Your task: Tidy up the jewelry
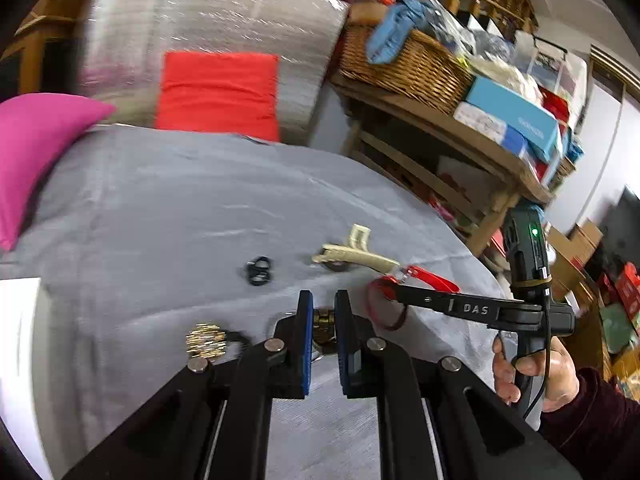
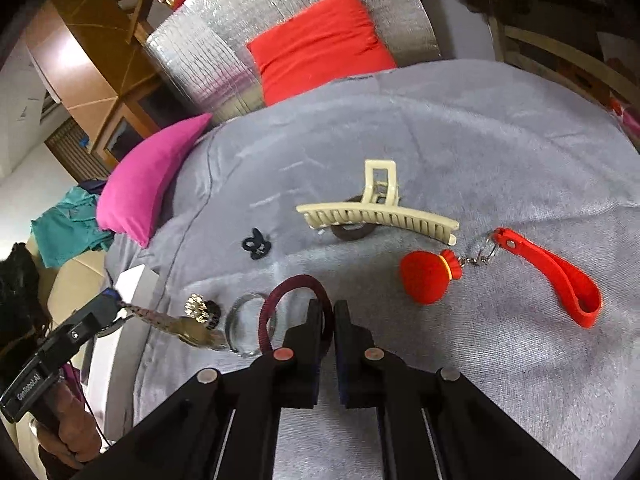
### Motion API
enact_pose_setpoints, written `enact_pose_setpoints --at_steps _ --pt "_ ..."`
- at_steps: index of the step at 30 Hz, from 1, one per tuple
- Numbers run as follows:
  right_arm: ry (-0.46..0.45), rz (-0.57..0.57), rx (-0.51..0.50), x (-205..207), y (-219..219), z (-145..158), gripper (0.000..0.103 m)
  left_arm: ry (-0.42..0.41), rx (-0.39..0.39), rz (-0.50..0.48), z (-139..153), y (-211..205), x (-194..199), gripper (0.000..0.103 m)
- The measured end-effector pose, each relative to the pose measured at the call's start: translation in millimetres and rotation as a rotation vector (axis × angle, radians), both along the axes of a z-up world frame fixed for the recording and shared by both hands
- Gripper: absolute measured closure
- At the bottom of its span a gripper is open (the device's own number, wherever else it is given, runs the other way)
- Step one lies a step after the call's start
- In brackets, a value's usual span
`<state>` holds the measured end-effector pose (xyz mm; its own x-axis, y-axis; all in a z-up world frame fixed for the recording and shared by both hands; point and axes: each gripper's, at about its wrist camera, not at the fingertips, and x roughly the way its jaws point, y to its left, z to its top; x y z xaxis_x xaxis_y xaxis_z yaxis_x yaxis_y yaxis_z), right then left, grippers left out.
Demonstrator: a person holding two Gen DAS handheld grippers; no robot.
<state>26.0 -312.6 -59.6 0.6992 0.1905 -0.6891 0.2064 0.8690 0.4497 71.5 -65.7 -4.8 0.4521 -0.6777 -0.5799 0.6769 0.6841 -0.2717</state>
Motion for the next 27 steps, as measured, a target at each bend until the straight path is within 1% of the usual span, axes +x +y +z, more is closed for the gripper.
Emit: enact_pose_setpoints --at_steps 3,4,8,10,12,14,15,17,18,20,21,22,24,26,27 --pt "-0.018 0.005 0.011 1.3 7.7 4.9 0.096 -0.010 -0.026 0.058 10.4 26.0 -6.3 0.093" --pt "-0.025 0.012 0.013 1.5 12.2 7.2 0.096 -0.020 -0.040 0.081 15.1 36.6 -9.3 0.096" --pt "-0.062 0.059 0.005 7.0 40.1 19.5 0.096 -0.050 -0.099 0.155 33.5 78.8 -19.9 0.096" --pt "-0.083 0.076 0.005 7.8 54.6 25.2 0.096 -0.063 -0.118 0.190 37.6 98.5 -23.1 0.096" --pt "-0.088 0.089 -0.002 8.8 65.8 27.1 0.096 -0.045 -0.139 0.193 36.3 112.3 -23.2 0.096" --pt "-0.095 0.092 -0.022 7.0 74.9 27.9 0.096 -0.046 -0.094 0.210 31.3 113.9 -23.8 0.096" --pt "-0.094 0.095 -0.026 6.0 78.0 26.5 0.096 -0.030 -0.069 0.218 25.7 112.8 -22.6 0.096" --pt "-0.084 0.093 -0.025 4.0 79.6 22.3 0.096 0.031 -0.021 0.224 10.3 107.5 -16.5 0.096" --pt "-0.077 0.091 -0.020 2.8 78.7 19.5 0.096 0.062 0.017 0.236 -1.0 104.6 -13.0 0.095" --pt "-0.066 0.087 -0.016 2.7 75.7 15.7 0.096 0.120 0.081 0.223 -21.5 97.1 -7.0 0.086" --pt "-0.063 0.084 -0.015 2.4 73.4 14.2 0.096 0.151 0.119 0.213 -32.7 91.6 -5.1 0.077" --pt "-0.062 0.082 -0.013 2.0 70.8 13.7 0.096 0.160 0.150 0.209 -41.3 88.1 -6.4 0.073" --pt "-0.062 0.081 -0.013 0.6 65.2 13.8 0.096 0.152 0.197 0.170 -53.9 79.0 -10.8 0.071" --pt "-0.058 0.077 -0.016 -1.0 57.8 13.1 0.096 0.152 0.226 0.126 -63.5 73.3 -13.9 0.060" --pt "-0.054 0.072 -0.013 -1.5 54.3 12.3 0.096 0.159 0.229 0.112 -66.6 70.5 -13.7 0.053"
